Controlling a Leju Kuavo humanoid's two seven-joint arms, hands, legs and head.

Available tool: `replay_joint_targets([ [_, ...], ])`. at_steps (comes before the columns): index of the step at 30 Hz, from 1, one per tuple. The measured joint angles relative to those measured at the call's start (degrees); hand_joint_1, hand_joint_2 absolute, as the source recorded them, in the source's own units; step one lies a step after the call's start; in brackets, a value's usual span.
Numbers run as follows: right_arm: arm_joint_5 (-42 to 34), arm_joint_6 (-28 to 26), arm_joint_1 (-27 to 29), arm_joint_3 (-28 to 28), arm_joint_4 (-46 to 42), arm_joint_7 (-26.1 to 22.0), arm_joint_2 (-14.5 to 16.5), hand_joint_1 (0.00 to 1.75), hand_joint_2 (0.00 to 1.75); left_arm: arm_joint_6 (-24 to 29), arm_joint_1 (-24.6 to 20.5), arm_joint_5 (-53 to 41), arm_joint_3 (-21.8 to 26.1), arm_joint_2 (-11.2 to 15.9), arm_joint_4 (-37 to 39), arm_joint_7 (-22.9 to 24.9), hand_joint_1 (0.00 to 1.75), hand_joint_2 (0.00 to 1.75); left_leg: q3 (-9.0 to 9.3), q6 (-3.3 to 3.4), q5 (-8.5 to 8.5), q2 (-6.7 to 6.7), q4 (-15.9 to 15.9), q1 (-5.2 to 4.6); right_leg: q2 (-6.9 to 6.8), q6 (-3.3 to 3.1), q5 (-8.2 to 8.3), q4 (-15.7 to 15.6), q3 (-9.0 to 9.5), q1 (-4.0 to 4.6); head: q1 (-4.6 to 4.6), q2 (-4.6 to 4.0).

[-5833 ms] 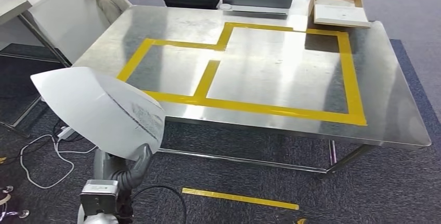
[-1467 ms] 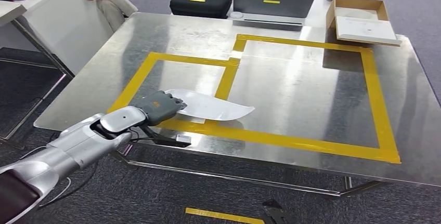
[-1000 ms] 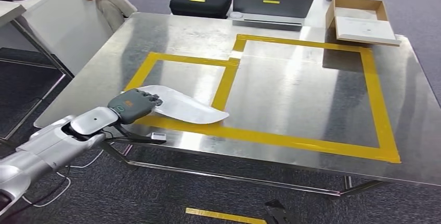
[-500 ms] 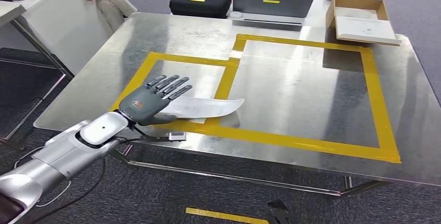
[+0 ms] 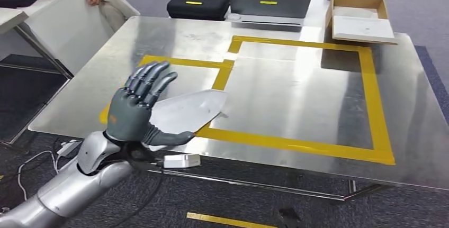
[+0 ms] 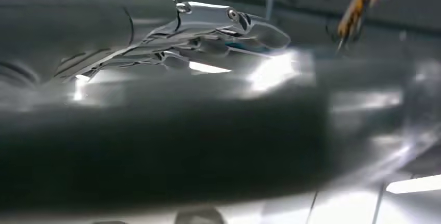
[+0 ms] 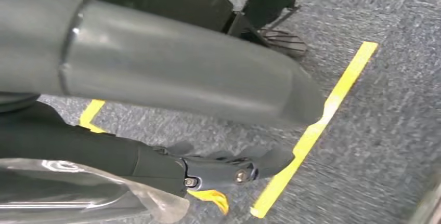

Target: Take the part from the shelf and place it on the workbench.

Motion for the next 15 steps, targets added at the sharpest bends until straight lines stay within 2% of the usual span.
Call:
replay_joint_targets([
  [2, -0.2, -0.4, 0.3, -0.5, 0.0, -0.2, 0.0, 0.00, 0.00, 1.0, 3.4, 5.4, 2.1, -0.5, -4.0, -3.4, 0.00, 0.00, -0.48, -0.38, -0.96, 0.01, 0.8, 0.19, 0.05, -0.90, 0.09, 0.3, -0.56, 0.07, -0.25, 0.00],
  [4, -0.4, -0.7, 0.5, -0.9, 0.0, -0.5, 0.0, 0.00, 0.00, 1.7, 7.5, 12.1, 5.1, -1.7, -8.0, -8.9, 0.00, 0.00, -2.09, -0.34, -4.88, 0.04, 5.5, 0.19, 0.05, -1.90, 0.51, 0.4, -1.22, 0.34, -0.62, 0.00],
  [6, -0.4, -1.0, 0.7, -1.2, 0.0, -0.8, 0.0, 0.00, 0.00, 2.0, 11.1, 17.6, 8.1, -3.2, -11.1, -13.9, 0.00, 0.00, -4.43, 0.11, -9.40, 0.04, 12.9, -0.16, -0.07, -2.77, 1.04, 0.4, -1.94, 0.98, -0.84, 0.00],
  [7, -0.4, -1.0, 0.7, -1.4, 0.0, -0.9, 0.0, 0.00, 0.00, 2.0, 12.7, 19.8, 9.2, -4.0, -12.3, -15.8, 0.00, 0.00, -5.00, 0.47, -10.52, 0.03, 15.5, -0.42, -0.15, -3.16, 1.30, 0.4, -2.33, 1.36, -0.87, -0.01],
  [8, -0.4, -1.1, 0.8, -1.5, 0.0, -1.0, 0.0, 0.00, 0.00, 2.0, 14.3, 21.9, 10.2, -4.8, -13.4, -17.7, 0.00, 0.00, -4.66, 1.03, -10.53, 0.02, 16.1, -0.78, -0.20, -3.51, 1.57, 0.4, -2.72, 1.76, -0.90, -0.01],
  [9, -0.3, -1.1, 0.8, -1.7, 0.0, -1.2, 0.0, 0.00, 0.00, 2.0, 15.8, 23.9, 11.2, -5.7, -14.5, -19.3, 0.00, 0.00, -3.36, 1.77, -9.60, 0.00, 14.7, -1.21, -0.21, -3.80, 1.87, 0.4, -3.12, 2.15, -0.90, -0.01],
  [11, -0.3, -1.3, 0.8, -2.0, 0.0, -1.3, 0.1, 0.00, 0.00, 2.0, 18.3, 27.2, 12.6, -7.6, -16.3, -21.6, 0.00, 0.00, 1.28, 3.66, -7.06, -0.05, 7.5, -2.37, -0.20, -4.18, 2.53, 0.4, -3.83, 2.69, -0.91, 0.00],
  [12, -0.3, -1.4, 0.8, -2.1, 0.0, -1.3, 0.1, 0.00, 0.00, 2.0, 19.1, 28.5, 13.0, -8.3, -17.0, -22.2, 0.00, 0.00, 3.44, 4.33, -6.26, -0.01, 3.9, -2.85, -0.24, -4.18, 2.85, 0.4, -4.13, 2.85, -0.84, 0.00],
  [13, -0.3, -1.4, 0.8, -2.2, 0.0, -1.3, 0.2, 0.00, 0.00, 2.0, 19.8, 29.5, 13.3, -8.9, -17.5, -22.5, 0.00, 0.00, 4.86, 4.70, -5.81, 0.01, 1.3, -3.27, -0.30, -4.08, 3.19, 0.3, -4.32, 2.84, -0.86, 0.00],
  [15, -0.4, -1.4, 0.8, -2.5, 0.0, -1.3, 0.2, 0.00, 0.00, 2.0, 21.4, 30.8, 13.8, -9.7, -18.1, -22.9, 0.00, 0.00, 5.47, 4.67, -5.23, 0.05, -0.5, -3.70, -0.43, -3.61, 3.93, 0.1, -4.58, 2.63, -0.94, -0.01],
])
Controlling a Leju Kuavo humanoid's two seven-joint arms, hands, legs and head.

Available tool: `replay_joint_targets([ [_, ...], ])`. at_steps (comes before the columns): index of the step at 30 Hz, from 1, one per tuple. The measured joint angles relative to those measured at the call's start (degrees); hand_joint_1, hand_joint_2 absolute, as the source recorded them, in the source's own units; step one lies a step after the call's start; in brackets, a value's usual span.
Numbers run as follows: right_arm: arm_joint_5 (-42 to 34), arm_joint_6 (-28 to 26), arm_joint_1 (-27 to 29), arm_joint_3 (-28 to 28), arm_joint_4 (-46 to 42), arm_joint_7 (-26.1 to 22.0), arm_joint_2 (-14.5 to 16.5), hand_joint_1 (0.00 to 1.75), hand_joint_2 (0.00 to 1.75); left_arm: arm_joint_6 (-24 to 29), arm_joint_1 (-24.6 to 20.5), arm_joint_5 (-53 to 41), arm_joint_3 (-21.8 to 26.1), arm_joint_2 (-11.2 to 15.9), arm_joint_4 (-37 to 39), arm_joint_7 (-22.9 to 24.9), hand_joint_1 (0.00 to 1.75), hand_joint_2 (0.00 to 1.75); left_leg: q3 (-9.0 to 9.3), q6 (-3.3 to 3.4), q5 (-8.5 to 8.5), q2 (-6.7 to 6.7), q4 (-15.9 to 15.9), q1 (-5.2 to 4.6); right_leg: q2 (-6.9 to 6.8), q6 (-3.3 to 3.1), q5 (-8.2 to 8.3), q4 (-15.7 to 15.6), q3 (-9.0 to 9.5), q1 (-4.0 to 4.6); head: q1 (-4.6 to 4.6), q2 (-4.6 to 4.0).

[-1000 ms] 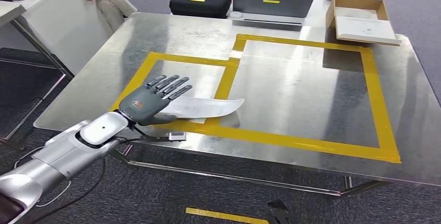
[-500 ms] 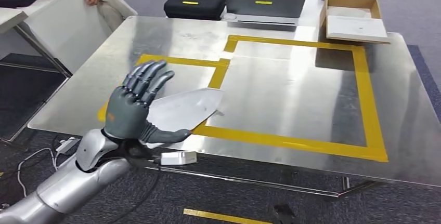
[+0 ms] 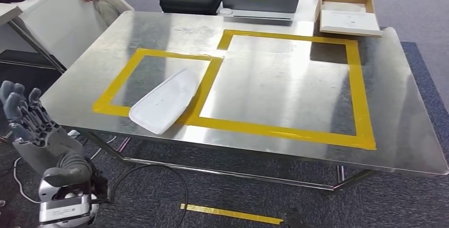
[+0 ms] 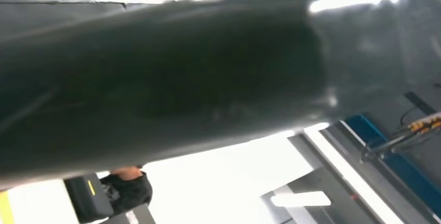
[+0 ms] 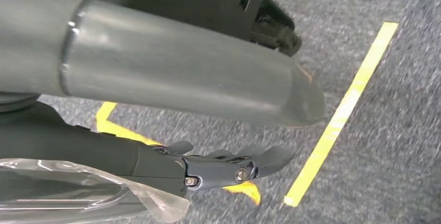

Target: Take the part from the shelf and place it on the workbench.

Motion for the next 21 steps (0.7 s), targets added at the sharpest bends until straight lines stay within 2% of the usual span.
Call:
replay_joint_targets([
  [2, 0.0, 0.0, 0.0, -0.3, 0.0, 0.1, 0.0, 0.00, 0.00, 0.0, 1.4, 0.7, 0.5, -0.7, -0.2, -0.1, 0.00, 0.00, -0.34, -0.02, 1.20, 0.11, -1.0, 0.19, 0.00, 0.57, -0.21, 0.1, -0.39, -0.14, -0.05, -0.01],
  [3, 0.0, 0.0, 0.0, -0.4, 0.0, 0.1, 0.0, 0.00, 0.00, 0.0, 1.8, 1.0, 0.6, -1.1, -0.2, -0.1, 0.00, 0.00, -0.68, 0.11, 1.94, 0.18, -1.4, 0.42, 0.03, 0.86, -1.50, 1.0, -0.87, -0.10, 0.11, -0.01],
  [4, 0.0, 0.0, 0.0, -0.5, 0.0, 0.1, 0.0, 0.00, 0.00, 0.0, 2.0, 1.2, 0.7, -1.4, -0.3, -0.1, 0.00, 0.00, -1.16, 0.21, 2.66, 0.25, -1.8, 0.65, 0.05, 1.13, -3.71, 2.8, -1.56, -0.12, 0.28, -0.01],
  [6, 0.0, 0.0, -0.1, -0.8, 0.0, 0.1, 0.0, 0.00, 0.00, 0.0, 2.4, 1.5, 0.9, -1.8, -0.4, -0.1, 0.00, 0.00, -2.53, 0.36, 3.81, 0.32, -1.8, 0.75, 0.06, 1.67, -8.73, 8.9, -3.09, -0.33, 0.56, -0.01],
  [7, 0.0, 0.0, -0.2, -0.8, 0.0, 0.1, -0.1, 0.00, 0.00, 0.0, 2.7, 1.5, 1.0, -1.9, -0.4, -0.1, 0.00, 0.00, -3.29, 0.31, 4.38, 0.37, -1.8, 0.78, 0.04, 1.93, -10.08, 11.8, -3.50, -0.47, 0.59, -0.01],
  [8, 0.0, 0.0, -0.2, -0.9, 0.0, 0.2, -0.1, 0.00, 0.00, 0.0, 2.8, 1.5, 1.0, -2.0, -0.4, -0.1, 0.00, 0.00, -4.09, 0.21, 4.99, 0.42, -1.7, 0.82, 0.01, 2.17, -10.05, 13.5, -3.31, -0.61, 0.57, -0.01],
  [9, 0.0, 0.0, -0.2, -0.9, 0.0, 0.2, -0.1, 0.00, 0.00, 0.0, 2.9, 1.5, 1.1, -2.1, -0.4, -0.1, 0.00, 0.00, -4.93, 0.08, 5.60, 0.45, -1.7, 0.88, -0.02, 2.37, -8.87, 13.5, -2.34, -0.74, 0.59, -0.01],
  [10, 0.1, -0.1, -0.2, -1.0, 0.0, 0.2, -0.1, 0.00, 0.00, 0.0, 3.0, 1.5, 1.1, -2.1, -0.4, -0.1, 0.00, 0.00, -5.77, -0.12, 6.21, 0.46, -1.6, 0.97, -0.05, 2.56, -7.10, 11.6, -0.40, -0.87, 0.58, -0.01],
  [11, 0.1, -0.1, -0.2, -1.0, 0.0, 0.2, -0.2, 0.00, 0.00, 0.0, 3.1, 1.5, 1.1, -2.1, -0.4, -0.1, 0.00, 0.00, -6.51, -0.39, 6.77, 0.45, -1.4, 1.04, -0.07, 2.71, -5.68, 8.1, 2.35, -1.00, 0.58, -0.01],
  [12, 0.1, -0.1, -0.4, -1.0, 0.0, 0.2, -0.2, 0.00, 0.00, 0.0, 3.1, 1.6, 1.1, -2.1, -0.4, -0.1, 0.00, 0.00, -7.21, -0.68, 7.21, 0.43, -1.1, 1.06, -0.08, 2.76, -5.19, 3.8, 5.52, -1.04, 0.63, -0.01],
  [13, 0.2, -0.1, -0.6, -1.0, 0.0, 0.2, -0.2, 0.00, 0.00, 0.0, 3.1, 1.6, 1.2, -2.2, -0.5, -0.1, 0.00, 0.00, -7.74, -1.02, 7.67, 0.44, -0.8, 1.06, -0.04, 2.55, -5.43, 0.1, 8.11, -1.01, 0.63, 0.00],
  [14, 0.2, -0.2, -0.7, -1.0, 0.0, 0.2, -0.2, 0.00, 0.00, 0.0, 3.1, 1.8, 1.2, -2.2, -0.5, -0.1, 0.00, 0.00, -8.07, -1.32, 8.12, 0.46, -0.5, 1.06, 0.02, 2.23, -5.98, -2.5, 9.62, -0.92, 0.66, 0.01],
  [15, 0.3, -0.3, -0.8, -1.1, 0.0, 0.3, -0.2, 0.00, 0.00, 0.0, 3.1, 1.9, 1.2, -2.3, -0.5, -0.1, 0.00, 0.00, -8.28, -1.62, 8.59, 0.48, -0.4, 1.10, 0.08, 1.77, -6.35, -3.7, 10.17, -0.74, 0.66, 0.00],
  [16, 0.3, -0.3, -0.9, -1.1, 0.0, 0.4, -0.2, 0.00, 0.00, 0.0, 3.1, 2.0, 1.2, -2.4, -0.5, -0.1, 0.00, 0.00, -8.37, -1.93, 9.05, 0.48, -0.5, 1.18, 0.06, 1.16, -6.19, -3.9, 9.84, -0.67, 0.66, 0.00],
  [17, 0.3, -0.4, -0.8, -1.1, 0.0, 0.5, -0.2, 0.00, 0.00, 0.0, 3.2, 2.1, 1.2, -2.4, -0.5, -0.1, 0.00, 0.00, -8.52, -2.27, 8.84, 0.42, -0.3, 1.32, -0.08, 0.66, -5.76, -3.9, 9.37, -0.66, 0.67, -0.01],
  [18, 0.3, -0.5, -0.9, -1.1, 0.0, 0.6, -0.2, 0.00, 0.00, 0.0, 3.2, 2.1, 1.2, -2.4, -0.5, -0.1, 0.00, 0.00, -8.76, -2.67, 7.61, 0.35, 0.4, 1.45, -0.23, 0.11, -5.24, -4.0, 8.99, -0.67, 0.61, -0.01],
  [19, 0.4, -0.5, -0.9, -1.2, 0.0, 0.7, -0.2, 0.00, 0.00, 0.0, 3.3, 2.2, 1.3, -2.4, -0.5, -0.1, 0.00, 0.00, -9.21, -3.06, 5.30, 0.27, 2.3, 1.57, -0.39, -0.41, -4.64, -4.0, 8.47, -0.72, 0.55, -0.01],
  [21, 0.6, -0.8, -1.0, -1.2, 0.0, 0.9, -0.3, 0.00, 0.00, 0.0, 3.4, 2.4, 1.5, -2.4, -0.5, -0.1, 0.00, 0.00, -10.37, -3.71, -0.83, 0.22, 8.8, 1.88, -0.54, -0.94, -3.43, -4.0, 7.30, -0.64, 0.41, -0.01],
])
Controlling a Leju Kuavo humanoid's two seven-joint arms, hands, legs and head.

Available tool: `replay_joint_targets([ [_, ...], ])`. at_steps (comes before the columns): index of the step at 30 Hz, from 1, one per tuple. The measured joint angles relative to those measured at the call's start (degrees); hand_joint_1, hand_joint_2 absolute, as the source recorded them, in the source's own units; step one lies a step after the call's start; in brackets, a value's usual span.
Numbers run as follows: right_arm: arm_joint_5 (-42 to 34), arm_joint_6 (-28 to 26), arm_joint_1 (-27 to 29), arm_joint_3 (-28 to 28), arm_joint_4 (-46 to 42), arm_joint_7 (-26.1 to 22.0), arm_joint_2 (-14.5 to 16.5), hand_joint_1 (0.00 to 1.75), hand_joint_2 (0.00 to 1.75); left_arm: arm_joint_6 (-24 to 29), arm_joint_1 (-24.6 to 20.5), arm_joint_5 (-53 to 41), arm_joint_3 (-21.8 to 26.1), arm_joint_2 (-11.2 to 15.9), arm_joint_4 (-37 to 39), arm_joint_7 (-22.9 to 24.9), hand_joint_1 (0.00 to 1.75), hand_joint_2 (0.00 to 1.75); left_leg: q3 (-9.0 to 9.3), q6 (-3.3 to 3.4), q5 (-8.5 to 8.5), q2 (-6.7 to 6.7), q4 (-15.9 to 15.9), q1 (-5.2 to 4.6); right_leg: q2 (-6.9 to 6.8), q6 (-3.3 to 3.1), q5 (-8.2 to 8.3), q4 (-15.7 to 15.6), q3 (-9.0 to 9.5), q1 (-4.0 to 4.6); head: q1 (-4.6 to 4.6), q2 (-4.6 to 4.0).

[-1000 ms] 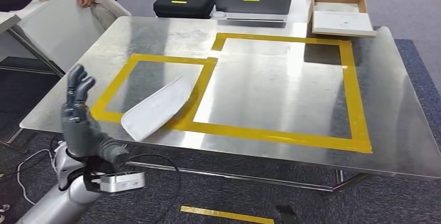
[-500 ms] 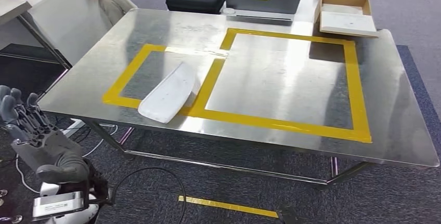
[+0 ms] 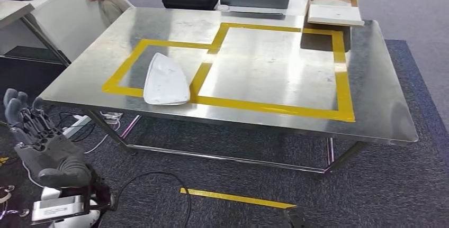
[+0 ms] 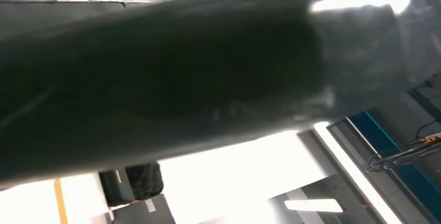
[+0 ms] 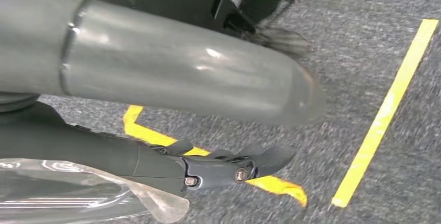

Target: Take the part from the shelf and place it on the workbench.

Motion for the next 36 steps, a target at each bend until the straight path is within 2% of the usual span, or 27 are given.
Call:
replay_joint_targets([
  [1, 0.1, -0.2, 0.0, 0.0, 0.0, 0.2, 0.0, 0.00, 0.00, 0.0, 0.1, 0.1, 0.1, 0.0, 0.0, 0.0, 0.00, 0.00, -0.41, -0.20, -2.04, 0.00, 3.6, 0.16, -0.06, -0.07, 0.66, 0.1, -0.68, 0.07, -0.01, 0.00],
  [2, 0.2, -0.5, 0.0, 0.0, 0.0, 0.5, -0.1, 0.00, 0.00, 0.0, 0.1, 0.2, 0.1, 0.0, 0.0, 0.0, 0.00, 0.00, -0.34, -0.32, -2.61, 0.00, 6.1, 0.30, -0.11, -0.05, 1.34, 0.2, -1.46, 0.14, -0.01, 0.00],
  [3, 0.4, -0.7, -0.1, 0.0, 0.0, 0.7, -0.1, 0.00, 0.00, 0.0, 0.1, 0.3, 0.1, 0.0, 0.0, 0.0, 0.00, 0.00, 0.42, -0.35, -1.88, 0.00, 6.9, 0.40, -0.15, 0.01, 2.00, 0.4, -2.30, 0.20, 0.00, 0.00],
  [4, 0.4, -0.9, -0.1, 0.0, 0.0, 1.0, -0.2, 0.00, 0.00, 0.0, 0.2, 0.4, 0.1, 0.1, 0.0, 0.0, 0.00, 0.00, 2.12, -0.29, -0.41, -0.01, 5.7, 0.48, -0.17, 0.11, 2.62, 0.6, -3.28, 0.24, 0.00, 0.00],
  [6, 0.6, -1.2, -0.2, 0.0, 0.0, 1.4, -0.2, 0.00, 0.00, 0.0, 0.2, 0.4, 0.1, 0.1, 0.0, 0.0, 0.00, 0.00, 7.74, 0.09, 1.80, -0.10, -1.7, 0.47, -0.10, 0.46, 3.60, 1.0, -4.79, 0.33, -0.01, 0.00],
  [8, 0.6, -1.5, -0.3, 0.0, -0.1, 1.8, -0.2, 0.00, 0.00, 0.0, 0.1, 0.4, 0.1, 0.1, 0.1, 0.0, 0.00, 0.00, 12.17, 0.60, 1.52, -0.27, -8.8, 0.27, 0.00, 1.01, 4.50, 1.2, -5.66, 0.40, 0.04, 0.00],
  [9, 0.6, -1.6, -0.4, -0.1, -0.1, 1.9, -0.2, 0.00, 0.00, 0.0, 0.1, 0.5, 0.1, 0.1, 0.1, 0.0, 0.00, 0.00, 12.88, 0.81, 1.10, -0.34, -10.5, 0.10, 0.02, 1.37, 4.99, 1.3, -6.01, 0.38, 0.05, 0.00],
  [11, 0.6, -1.6, -0.5, -0.1, -0.1, 2.2, -0.3, 0.00, 0.00, 0.0, 0.2, 0.6, 0.1, 0.1, 0.3, 0.2, 0.00, 0.00, 12.24, 1.48, 1.55, -0.22, -11.3, -0.05, 0.05, 2.12, 5.65, 1.4, -6.66, 0.14, 0.04, 0.00],
  [12, 0.6, -1.6, -0.5, -0.1, -0.1, 2.3, -0.3, 0.00, 0.00, 0.0, 0.3, 0.6, 0.1, 0.0, 0.5, 0.6, 0.00, 0.00, 11.66, 1.99, 2.07, -0.10, -11.5, -0.07, 0.10, 2.43, 4.75, 1.9, -7.16, 0.02, 0.11, 0.00],
  [13, 0.6, -1.6, -0.4, -0.1, -0.1, 2.4, -0.3, 0.00, 0.00, 0.0, 0.5, 0.6, 0.3, 0.0, 0.7, 1.1, 0.00, 0.00, 11.00, 2.56, 2.75, 0.04, -11.7, -0.06, 0.18, 2.64, 2.80, 3.4, -7.85, -0.06, 0.24, 0.01],
  [15, 0.6, -1.6, -0.3, -0.1, -0.1, 2.5, -0.3, 0.00, 0.00, -0.1, 1.3, -0.1, 1.2, -0.3, 1.6, 2.1, 0.00, 0.00, 9.37, 3.28, 4.16, 0.25, -11.7, -0.21, 0.29, 2.86, -3.21, 9.3, -9.61, -0.13, 0.55, 0.01],
  [16, 0.5, -1.6, -0.3, -0.1, -0.1, 2.5, -0.3, 0.00, 0.00, -0.1, 2.0, -1.2, 2.0, -0.6, 2.2, 2.3, 0.00, 0.00, 8.46, 3.43, 4.87, 0.33, -11.7, -0.34, 0.31, 2.94, -5.39, 12.9, -10.29, -0.14, 0.63, 0.01],
  [17, 0.4, -1.6, -0.1, -0.1, -0.1, 2.5, -0.3, 0.00, 0.00, -0.1, 2.7, -2.8, 3.1, -1.1, 3.0, 2.3, 0.00, 0.00, 7.48, 3.48, 5.60, 0.39, -11.6, -0.46, 0.31, 3.00, -6.20, 15.8, -10.50, -0.14, 0.65, 0.00],
  [18, 0.4, -1.5, 0.1, -0.2, -0.1, 2.5, -0.3, 0.00, 0.00, -0.1, 3.5, -4.9, 4.5, -1.8, 4.1, 2.0, 0.00, 0.00, 6.47, 3.49, 6.31, 0.44, -11.5, -0.57, 0.31, 3.02, -5.59, 17.4, -10.06, -0.13, 0.64, 0.00],
  [19, 0.3, -1.5, 0.3, -0.4, -0.1, 2.4, -0.3, 0.00, 0.00, -0.1, 4.2, -6.8, 6.1, -2.6, 5.3, 1.5, 0.00, 0.00, 5.47, 3.44, 6.98, 0.45, -11.3, -0.63, 0.31, 2.96, -3.92, 17.1, -8.77, -0.10, 0.65, 0.00],
  [21, 0.2, -1.5, 0.5, -0.8, -0.1, 2.3, -0.4, 0.00, 0.00, -0.1, 5.3, -8.9, 9.5, -4.1, 7.5, 0.7, 0.00, 0.00, 3.73, 3.17, 8.19, 0.44, -10.9, -0.69, 0.31, 2.61, -1.24, 11.0, -3.28, 0.01, 0.65, 0.01],
  [23, 0.2, -1.5, 0.4, -1.0, -0.1, 2.2, -0.4, 0.00, 0.00, 0.0, 5.9, -9.3, 11.8, -5.1, 8.8, 0.3, 0.00, 0.00, 2.67, 2.73, 9.24, 0.47, -10.3, -0.82, 0.31, 2.15, -2.10, 2.1, 3.04, 0.19, 0.60, 0.02],
  [24, 0.2, -1.5, 0.4, -1.1, -0.1, 2.1, -0.4, 0.00, 0.00, 0.0, 6.1, -9.8, 12.6, -5.5, 9.3, 0.5, 0.00, 0.00, 2.41, 2.48, 9.79, 0.51, -10.2, -0.82, 0.33, 1.93, -2.92, -0.7, 4.76, 0.30, 0.59, 0.02],
  [25, 0.1, -1.5, 0.4, -1.1, -0.1, 2.1, -0.4, 0.00, 0.00, 0.0, 6.2, -10.5, 13.3, -6.0, 9.9, 1.1, 0.00, 0.00, 2.28, 2.20, 10.35, 0.54, -10.2, -0.79, 0.35, 1.65, -3.21, -1.9, 5.24, 0.43, 0.58, 0.01],
  [27, -0.1, -1.5, 0.6, -1.3, 0.0, 2.1, -0.4, 0.00, 0.00, 0.0, 6.5, -12.7, 15.1, -6.7, 12.0, 4.2, 0.00, 0.00, 1.95, 1.49, 10.20, 0.37, -10.0, -0.57, 0.19, 0.88, -2.27, -2.0, 4.32, 0.36, 0.58, 0.01],
  [28, -0.2, -1.6, 0.7, -1.5, 0.0, 2.0, -0.4, 0.00, 0.00, 0.0, 6.6, -13.7, 16.6, -6.9, 14.1, 6.3, 0.00, 0.00, 1.61, 1.08, 8.55, 0.23, -8.9, -0.46, 0.08, 0.40, -1.59, -2.0, 3.74, 0.29, 0.49, 0.01],
  [31, -0.6, -1.8, 1.0, -2.2, 0.0, 1.5, -0.4, 0.00, 0.00, 0.0, 5.9, -14.6, 23.0, -7.1, 25.6, 10.9, 0.00, 0.00, -0.05, -0.01, 0.08, 0.01, -0.1, 0.05, -0.03, -0.33, 0.57, -2.0, 1.45, 0.25, 0.20, 0.00],
  [32, -0.6, -1.9, 1.2, -2.4, 0.0, 1.4, -0.4, 0.00, 0.00, 0.0, 5.1, -14.6, 25.9, -6.9, 31.3, 10.9, 0.00, 0.00, -0.33, -0.25, -1.34, 0.01, 3.3, 0.26, 0.00, -0.33, 1.28, -1.9, 0.65, 0.28, 0.15, 0.00],
  [33, -0.5, -2.0, 1.3, -2.6, 0.0, 1.3, -0.4, 0.00, 0.00, 0.0, 4.2, -15.0, 29.3, -6.6, 37.5, 10.3, 0.00, 0.00, -0.11, -0.42, -1.32, 0.01, 5.6, 0.49, 0.06, -0.31, 2.00, -1.7, -0.30, 0.31, 0.14, 0.00],
  [34, -0.3, -2.0, 1.4, -2.7, 0.0, 1.5, -0.5, 0.00, 0.00, 0.0, 3.3, -16.5, 33.0, -6.3, 43.4, 9.6, 0.00, 0.00, 0.82, -0.53, -0.06, 0.01, 6.0, 0.68, 0.14, -0.23, 2.64, -1.4, -1.33, 0.33, 0.10, 0.00],
  [35, 0.1, -1.9, 1.5, -2.8, 0.0, 1.8, -0.6, 0.00, 0.00, 0.0, 2.5, -19.3, 36.6, -6.0, 48.9, 9.8, 0.00, 0.00, 2.57, -0.60, 1.64, 0.01, 4.6, 0.84, 0.22, -0.10, 3.19, -1.0, -2.38, 0.33, 0.07, 0.00],
  [36, 0.5, -1.8, 1.6, -2.9, 0.0, 2.3, -0.6, 0.00, 0.00, -0.3, 1.8, -24.4, 39.8, -5.7, 54.0, 12.5, 0.00, 0.00, 5.27, -0.62, 2.85, 0.01, 1.2, 0.98, 0.27, 0.10, 3.62, -0.5, -3.40, 0.33, 0.08, 0.00],
])
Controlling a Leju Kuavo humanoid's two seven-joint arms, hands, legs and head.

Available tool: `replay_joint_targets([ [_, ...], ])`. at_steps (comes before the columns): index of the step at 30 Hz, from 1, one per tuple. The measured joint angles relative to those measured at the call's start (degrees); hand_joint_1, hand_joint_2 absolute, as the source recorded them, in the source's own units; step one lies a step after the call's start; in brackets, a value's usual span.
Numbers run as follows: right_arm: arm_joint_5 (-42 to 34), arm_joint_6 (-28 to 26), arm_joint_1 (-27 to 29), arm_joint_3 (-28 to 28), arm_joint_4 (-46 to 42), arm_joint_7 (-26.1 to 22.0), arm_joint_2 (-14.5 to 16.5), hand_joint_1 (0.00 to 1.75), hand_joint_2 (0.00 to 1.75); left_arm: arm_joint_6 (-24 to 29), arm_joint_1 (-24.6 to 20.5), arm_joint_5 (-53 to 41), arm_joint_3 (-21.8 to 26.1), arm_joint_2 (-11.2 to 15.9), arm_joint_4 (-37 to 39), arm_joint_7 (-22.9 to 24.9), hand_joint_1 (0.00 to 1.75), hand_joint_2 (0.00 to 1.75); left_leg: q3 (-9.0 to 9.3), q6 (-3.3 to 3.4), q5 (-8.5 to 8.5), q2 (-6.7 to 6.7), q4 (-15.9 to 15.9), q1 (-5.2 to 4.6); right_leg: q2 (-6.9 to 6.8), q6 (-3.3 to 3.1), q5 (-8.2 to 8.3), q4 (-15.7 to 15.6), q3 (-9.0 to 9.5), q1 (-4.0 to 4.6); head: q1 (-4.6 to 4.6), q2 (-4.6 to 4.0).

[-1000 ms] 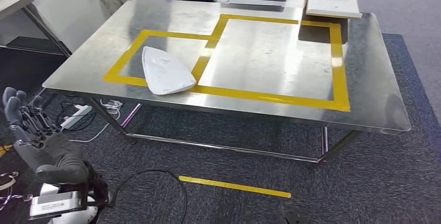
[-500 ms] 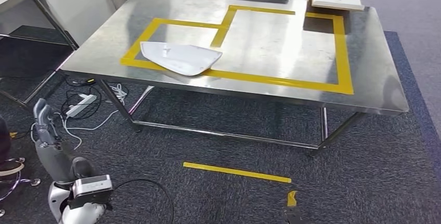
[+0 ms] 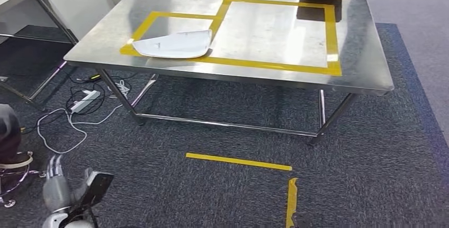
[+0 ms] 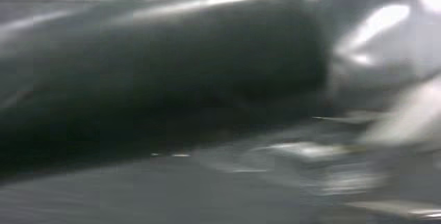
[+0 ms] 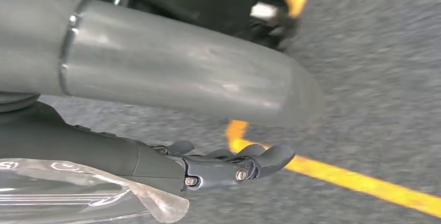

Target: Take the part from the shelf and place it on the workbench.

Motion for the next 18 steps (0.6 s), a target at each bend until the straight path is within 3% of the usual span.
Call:
replay_joint_targets([
  [2, 1.2, 0.5, 0.1, -0.1, 0.0, 1.2, -0.2, 0.00, 0.00, -3.2, -1.5, -11.9, 4.7, 1.0, 10.3, 11.2, 0.00, 0.00, 5.33, 0.30, -0.25, -0.09, -8.0, -0.10, -0.04, 0.51, 0.52, 0.9, -1.38, 0.05, 0.04, 0.00],
  [3, 1.9, 0.9, 0.0, 0.0, 0.0, 1.8, -0.2, 0.00, 0.00, -7.2, -2.3, -16.4, 6.4, 1.5, 15.6, 18.3, 0.00, 0.00, 6.95, 0.63, -1.07, -0.15, -10.9, -0.25, -0.08, 0.85, 0.78, 1.2, -1.84, 0.04, 0.04, 0.00],
  [6, 4.3, 1.8, -0.3, 0.5, 0.0, 3.4, -0.4, 0.00, 0.00, -28.3, -2.8, -19.3, 9.9, 1.6, 27.1, 35.7, 0.00, 0.00, 7.13, 2.12, -1.49, -0.17, -12.9, -0.71, -0.07, 1.92, 1.26, 1.6, -2.90, -0.33, 0.08, 0.00],
  [8, 5.5, 1.8, -0.4, 0.9, 0.0, 4.0, -0.5, 0.00, 0.00, -37.9, -2.5, -19.0, 11.4, 0.8, 31.5, 41.1, 0.00, 0.00, 6.41, 3.28, -0.58, -0.29, -13.0, -0.81, -0.02, 2.36, -1.45, 4.9, -4.55, -0.50, 0.16, 0.00],
  [10, 6.1, 1.3, -0.4, 1.2, 0.0, 4.3, -0.7, 0.00, 0.00, -38.9, -2.8, -18.9, 12.4, -0.5, 34.6, 42.8, 0.00, 0.00, 5.37, 3.98, 0.30, -0.77, -12.9, -1.10, 0.03, 2.52, -6.13, 12.3, -7.38, -0.50, 0.25, 0.00],
  [12, 6.6, 0.9, -0.4, 1.6, 0.0, 4.6, -0.9, 0.00, 0.00, -37.1, -3.1, -19.5, 13.0, -1.8, 36.7, 43.3, 0.00, 0.00, 4.37, 4.20, 1.08, -1.46, -12.8, -1.51, 0.07, 2.40, -8.52, 17.8, -8.82, -0.44, 0.21, 0.00],
  [13, 6.9, 0.8, -0.2, 1.8, 0.0, 4.8, -1.0, 0.00, 0.00, -36.6, -3.3, -20.3, 13.1, -2.4, 37.7, 43.5, 0.00, 0.00, 3.97, 4.23, 1.40, -1.88, -12.7, -1.69, 0.13, 2.20, -8.18, 17.5, -7.93, -0.33, 0.20, 0.00],
  [14, 7.2, 0.8, -0.1, 1.9, 0.0, 4.9, -1.1, 0.00, 0.00, -36.5, -3.5, -21.5, 13.0, -2.9, 38.4, 43.8, 0.00, 0.00, 3.65, 4.22, 1.67, -2.36, -12.6, -1.82, 0.37, 1.90, -6.96, 14.8, -5.86, -0.18, 0.19, 0.00],
  [16, 7.8, 0.7, 0.1, 2.2, 0.1, 5.0, -1.3, 0.00, 0.00, -36.9, -4.0, -24.5, 12.3, -3.6, 39.6, 44.3, 0.00, 0.00, 3.16, 4.10, 2.10, -3.31, -12.5, -1.93, 2.52, 1.00, -4.23, 6.3, -0.26, 0.17, 0.20, 0.00],
  [18, 8.1, 0.5, 0.1, 2.5, 0.1, 5.0, -1.5, 0.00, 0.00, -37.5, -4.6, -26.9, 11.1, -3.9, 40.2, 44.4, 0.00, 0.00, 2.57, 3.75, 2.53, -4.22, -12.2, -1.93, 4.50, 0.50, -3.24, 1.0, 3.12, 0.31, 0.20, 0.00],
])
